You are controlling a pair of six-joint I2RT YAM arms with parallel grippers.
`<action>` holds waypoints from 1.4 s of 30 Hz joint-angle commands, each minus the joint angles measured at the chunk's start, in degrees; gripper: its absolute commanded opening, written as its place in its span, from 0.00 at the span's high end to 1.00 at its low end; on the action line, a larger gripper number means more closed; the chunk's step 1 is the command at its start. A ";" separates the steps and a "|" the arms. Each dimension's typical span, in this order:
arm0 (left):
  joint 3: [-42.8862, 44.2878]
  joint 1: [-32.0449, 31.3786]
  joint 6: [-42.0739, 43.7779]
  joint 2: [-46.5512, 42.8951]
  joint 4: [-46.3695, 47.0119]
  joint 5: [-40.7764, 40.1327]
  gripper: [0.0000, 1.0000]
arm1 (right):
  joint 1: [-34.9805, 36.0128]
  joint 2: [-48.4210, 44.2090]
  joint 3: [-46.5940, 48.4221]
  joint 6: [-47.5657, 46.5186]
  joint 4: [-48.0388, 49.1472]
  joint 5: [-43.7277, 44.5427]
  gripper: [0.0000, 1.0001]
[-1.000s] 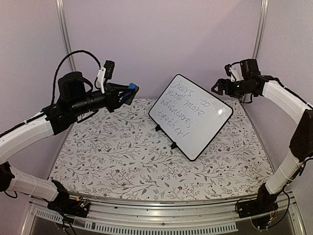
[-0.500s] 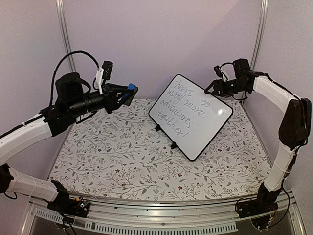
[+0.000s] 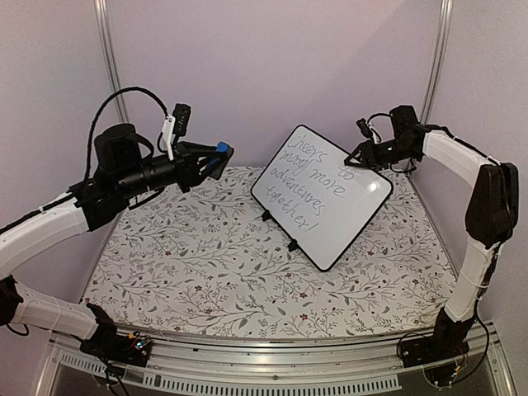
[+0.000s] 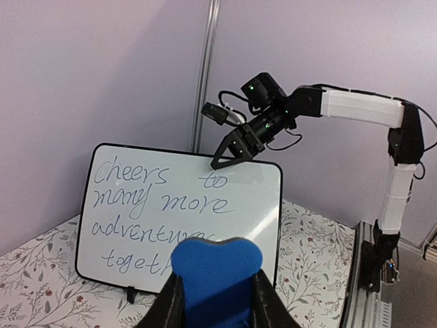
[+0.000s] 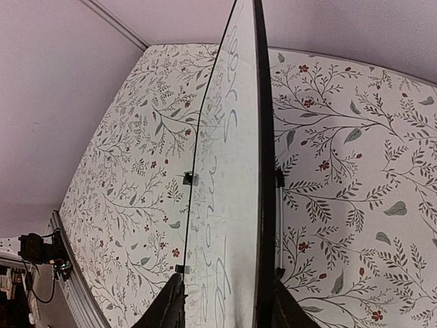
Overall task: Erase the whiteboard
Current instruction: Move the whiteboard to the center of the board.
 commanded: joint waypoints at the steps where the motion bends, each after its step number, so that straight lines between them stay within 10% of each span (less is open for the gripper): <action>1: -0.97 -0.71 -0.20 0.30 1.52 0.69 0.81 | -0.02 -0.11 0.40 -0.16 -0.64 -4.02 0.67; 8: -1.24 -0.71 -0.51 0.34 1.71 0.42 0.81 | 1.58 -0.93 -0.06 0.39 -3.07 -4.55 1.00; 42: 1.48 -0.72 -2.26 2.35 -3.64 -8.11 0.84 | 9.17 -2.43 -2.90 8.93 -9.37 -19.65 1.00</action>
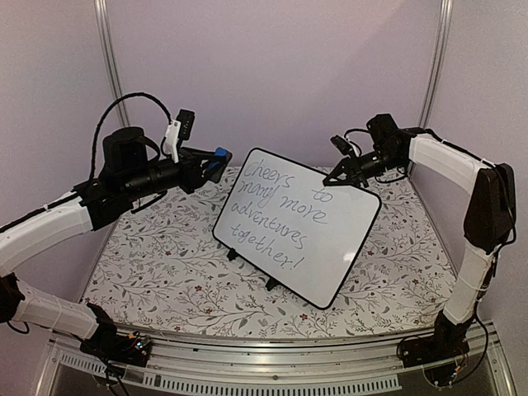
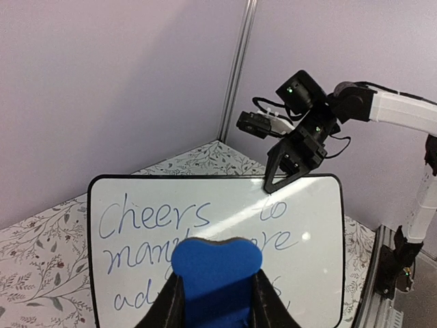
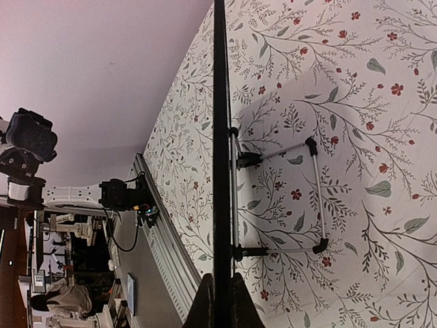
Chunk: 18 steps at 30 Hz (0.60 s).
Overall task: Erase the whiteboard
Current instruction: Move the whiteboard to the center of the board.
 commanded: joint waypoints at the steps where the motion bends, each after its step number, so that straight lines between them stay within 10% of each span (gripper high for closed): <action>1: 1.63 -0.70 -0.97 1.07 -0.80 -2.11 0.84 | 1.35 -0.81 -0.25 1.56 -1.30 -4.00 1.00; 12: 1.48 -0.77 -4.35 2.70 1.86 -7.96 0.86 | 4.79 -4.21 -8.13 6.08 9.73 3.29 1.00; 18: 0.81 -0.88 -2.04 7.44 5.66 -9.84 0.85 | 4.79 -7.96 -11.63 6.36 10.35 4.42 0.78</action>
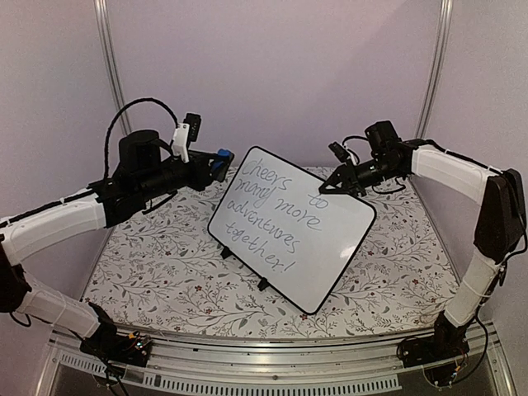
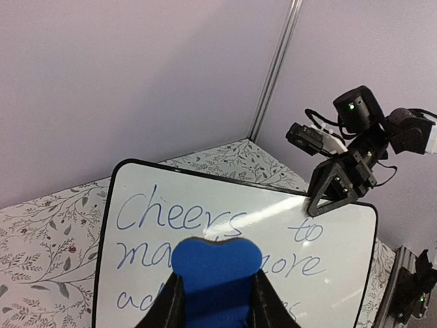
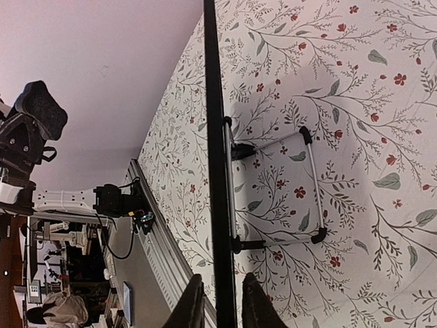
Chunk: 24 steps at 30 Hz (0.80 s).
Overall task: Erase the whiteboard
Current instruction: Move the whiteboard to the center of the board, then pick up the whiteboard from the center of the board.
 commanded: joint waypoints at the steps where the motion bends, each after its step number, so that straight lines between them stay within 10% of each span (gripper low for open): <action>1: 1.05 -0.78 2.17 4.44 4.29 -1.86 0.85 | 1.05 -3.20 -1.80 0.87 0.09 0.90 0.74; 10: 11.09 0.12 7.38 16.21 6.63 5.87 0.86 | 0.97 -3.92 0.24 -1.20 -0.94 3.35 0.33; 24: 17.14 7.71 6.71 23.79 11.47 12.60 0.90 | -0.16 -16.16 -11.77 -1.52 10.87 16.58 0.23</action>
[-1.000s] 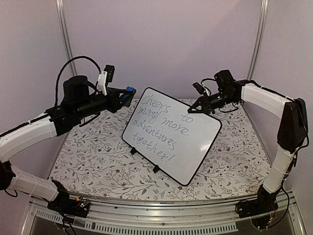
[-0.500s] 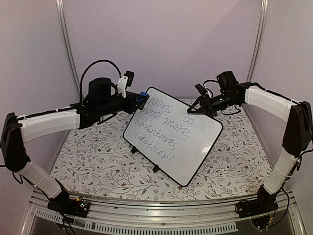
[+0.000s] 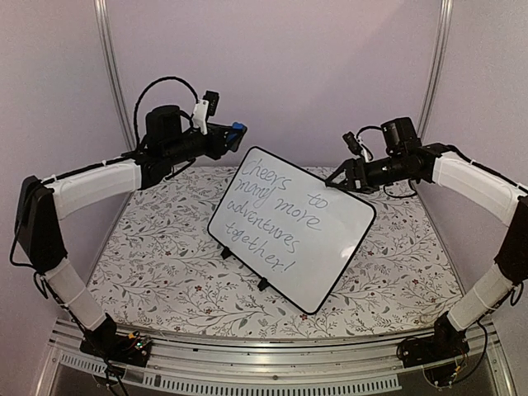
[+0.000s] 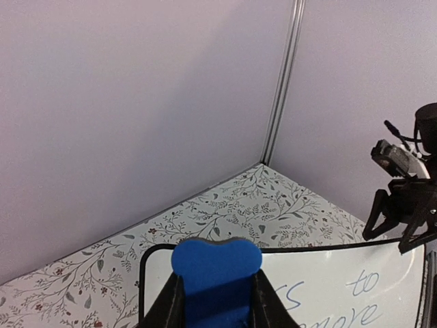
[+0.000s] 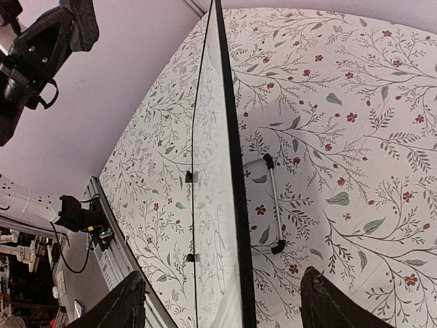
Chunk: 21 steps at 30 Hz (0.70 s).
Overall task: Erase the whiteboard
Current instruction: Pick up the whiteboard from the center of the board.
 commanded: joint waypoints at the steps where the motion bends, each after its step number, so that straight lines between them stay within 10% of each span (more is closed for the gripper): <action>1: -2.37 -0.11 -0.74 1.94 6.20 2.96 0.90 | -0.89 -7.50 -6.98 1.23 8.12 5.64 0.23; 13: -7.35 -0.71 -3.63 0.32 10.59 5.68 0.90 | -1.38 -34.48 -40.17 13.82 40.49 12.60 0.25; 21: -7.91 -1.82 -3.63 1.44 10.16 3.64 0.90 | 0.70 -36.62 -52.71 20.58 57.45 16.04 0.28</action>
